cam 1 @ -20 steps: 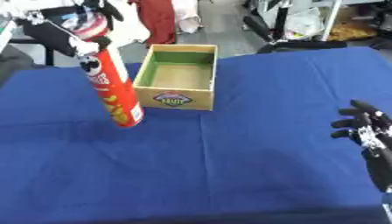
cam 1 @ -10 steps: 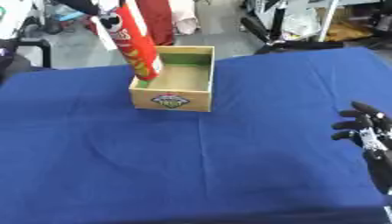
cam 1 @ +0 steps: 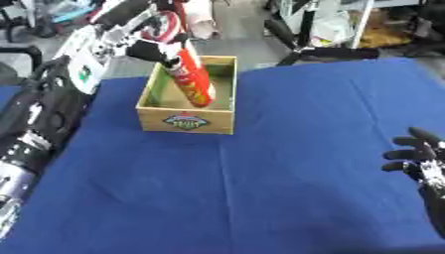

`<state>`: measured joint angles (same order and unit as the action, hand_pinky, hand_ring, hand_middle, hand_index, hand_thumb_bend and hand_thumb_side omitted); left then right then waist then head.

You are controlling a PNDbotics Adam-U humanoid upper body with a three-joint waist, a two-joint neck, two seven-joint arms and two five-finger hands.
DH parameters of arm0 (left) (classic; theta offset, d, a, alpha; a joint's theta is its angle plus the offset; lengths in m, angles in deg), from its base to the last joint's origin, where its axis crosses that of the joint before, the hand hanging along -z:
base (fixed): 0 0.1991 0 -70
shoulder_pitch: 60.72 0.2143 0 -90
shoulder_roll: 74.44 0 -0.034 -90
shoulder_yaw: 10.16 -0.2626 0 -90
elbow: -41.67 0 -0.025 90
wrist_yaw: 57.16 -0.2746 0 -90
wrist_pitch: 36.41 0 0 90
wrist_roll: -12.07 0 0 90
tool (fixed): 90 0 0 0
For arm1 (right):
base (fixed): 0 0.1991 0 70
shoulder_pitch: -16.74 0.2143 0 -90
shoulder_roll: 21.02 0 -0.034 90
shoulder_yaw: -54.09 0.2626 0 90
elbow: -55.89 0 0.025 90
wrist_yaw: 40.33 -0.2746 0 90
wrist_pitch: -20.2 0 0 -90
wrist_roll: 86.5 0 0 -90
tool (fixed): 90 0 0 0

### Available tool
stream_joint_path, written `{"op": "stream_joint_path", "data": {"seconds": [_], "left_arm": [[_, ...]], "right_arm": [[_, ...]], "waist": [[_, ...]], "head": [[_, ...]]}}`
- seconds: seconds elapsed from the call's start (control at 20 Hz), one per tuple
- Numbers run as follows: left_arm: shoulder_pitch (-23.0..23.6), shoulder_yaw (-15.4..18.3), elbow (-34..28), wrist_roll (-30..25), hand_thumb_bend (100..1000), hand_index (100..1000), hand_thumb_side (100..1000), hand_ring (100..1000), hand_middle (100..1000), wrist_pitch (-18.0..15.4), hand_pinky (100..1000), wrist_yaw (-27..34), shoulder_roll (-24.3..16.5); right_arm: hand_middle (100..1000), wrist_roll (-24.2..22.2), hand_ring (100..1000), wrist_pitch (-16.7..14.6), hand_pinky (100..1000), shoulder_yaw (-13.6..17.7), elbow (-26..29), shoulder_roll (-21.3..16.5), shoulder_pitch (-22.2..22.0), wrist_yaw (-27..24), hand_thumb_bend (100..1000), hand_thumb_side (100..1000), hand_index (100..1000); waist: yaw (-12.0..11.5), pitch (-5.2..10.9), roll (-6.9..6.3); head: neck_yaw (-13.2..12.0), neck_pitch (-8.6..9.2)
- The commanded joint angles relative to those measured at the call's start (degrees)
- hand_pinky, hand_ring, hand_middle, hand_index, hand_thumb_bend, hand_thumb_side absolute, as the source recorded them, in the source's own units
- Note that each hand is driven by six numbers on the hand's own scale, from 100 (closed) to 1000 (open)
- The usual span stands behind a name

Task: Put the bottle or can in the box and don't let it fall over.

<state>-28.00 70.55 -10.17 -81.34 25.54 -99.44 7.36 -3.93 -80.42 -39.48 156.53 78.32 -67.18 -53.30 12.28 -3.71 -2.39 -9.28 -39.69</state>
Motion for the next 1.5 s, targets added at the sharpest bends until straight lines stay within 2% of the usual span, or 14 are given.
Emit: {"op": "stream_joint_path", "data": {"seconds": [0.05, 0.15, 0.35, 0.45, 0.5, 0.55, 0.6, 0.75, 0.85, 0.95, 1.05, 1.15, 1.35, 1.5], "left_arm": [[-0.47, 0.47, -2.97, 0.49, 100, 1000, 628, 944, 945, -1.88, 918, 2.08, -2.88], [0.38, 0.26, -6.42, -1.61, 100, 1000, 653, 960, 970, -2.45, 930, 5.73, -4.91], [2.05, 0.21, -15.05, -4.11, 100, 1000, 673, 977, 1000, -1.03, 947, 12.39, -9.05], [3.34, 0.58, -19.48, -4.1, 100, 1000, 643, 955, 981, -0.12, 925, 15.93, -10.91], [4.46, 0.94, -22.19, -3.84, 100, 1000, 574, 936, 959, 0.53, 907, 18.66, -11.97], [5.78, 1.32, -25.12, -3.77, 100, 1000, 559, 933, 955, 1.38, 904, 21.64, -13.08], [7.37, 1.86, -28.22, -3.71, 100, 1000, 479, 901, 924, 2.29, 876, 24.74, -14.1], [13.95, 3.71, -38.58, -3.73, 100, 1000, 498, 856, 885, 4.51, 821, 35.79, -16.3], [19.59, 5.0, -46.04, -4.99, 100, 985, 528, 813, 855, 5.87, 766, 44.94, -16.03], [25.04, 6.66, -53.71, -7.52, 100, 974, 546, 794, 839, 7.5, 742, 53.46, -14.37], [30.29, 8.18, -59.93, -10.4, 100, 965, 558, 779, 824, 8.75, 724, 58.82, -10.76], [34.66, 9.19, -62.07, -13.59, 100, 954, 575, 759, 809, 10.15, 694, 62.35, -5.7], [41.15, 11.12, -62.71, -17.86, 100, 932, 614, 727, 780, 15.53, 648, 64.15, 4.77], [44.07, 11.14, -62.74, -18.64, 100, 922, 648, 708, 766, 19.99, 630, 63.49, 10.07]], "right_arm": [[689, -0.13, 639, -0.1, 563, 0.16, 1.35, -0.19, 0.69, -0.39, 100, 471, 835], [689, -0.08, 639, -0.1, 562, 0.22, 1.26, -0.36, 0.49, -0.29, 100, 472, 835], [688, 0.14, 639, -0.1, 561, 0.48, 1.03, -0.77, 0.01, 0.01, 100, 472, 835], [688, 0.24, 638, -0.11, 560, 0.57, 0.94, -0.96, -0.26, 0.15, 100, 472, 835], [688, 0.3, 638, -0.13, 560, 0.63, 0.91, -1.02, -0.37, 0.2, 100, 472, 835], [688, 0.38, 638, -0.14, 560, 0.7, 0.89, -1.07, -0.45, 0.24, 100, 472, 835], [688, 0.47, 638, -0.15, 560, 0.77, 0.87, -1.1, -0.53, 0.26, 100, 472, 835], [688, 0.7, 638, -0.19, 560, 0.94, 0.85, -1.17, -0.7, 0.27, 100, 473, 835], [687, 0.82, 638, -0.19, 560, 1.05, 0.82, -1.19, -0.75, 0.34, 100, 455, 835], [688, 0.96, 638, -0.17, 560, 1.16, 0.79, -1.2, -0.85, 0.41, 100, 475, 835], [688, 1.1, 638, -0.16, 560, 1.27, 0.75, -1.24, -1.04, 0.51, 100, 475, 835], [688, 1.28, 637, -0.13, 559, 1.45, 0.66, -1.26, -1.29, 0.6, 100, 477, 835], [687, 1.76, 637, -0.19, 559, 1.85, 0.6, -1.28, -1.69, 0.78, 100, 477, 834], [687, 1.94, 636, -0.17, 558, 1.89, 0.56, -1.31, -1.8, 0.86, 100, 477, 834]], "waist": [[-0.36, 0.51, 0.0], [-0.91, 0.73, -0.08], [-2.04, 1.25, 0.01], [-2.63, 1.49, 0.08], [-2.88, 1.56, 0.12], [-3.05, 1.6, 0.14], [-3.28, 1.62, 0.13], [-3.85, 1.6, 0.06], [-4.23, 1.61, 0.12], [-4.72, 1.78, 0.3], [-5.36, 2.05, 0.48], [-6.07, 2.27, 0.7], [-7.36, 2.72, 1.23], [-8.05, 2.77, 1.49]], "head": [[0.27, 0.38], [0.54, 0.02], [1.2, -0.56], [1.42, -0.8], [1.56, -0.92], [1.64, -1.01], [1.66, -1.12], [1.75, -1.39], [2.02, -1.56], [2.32, -1.79], [2.39, -2.03], [2.46, -2.43], [2.97, -3.05], [2.73, -3.43]]}}
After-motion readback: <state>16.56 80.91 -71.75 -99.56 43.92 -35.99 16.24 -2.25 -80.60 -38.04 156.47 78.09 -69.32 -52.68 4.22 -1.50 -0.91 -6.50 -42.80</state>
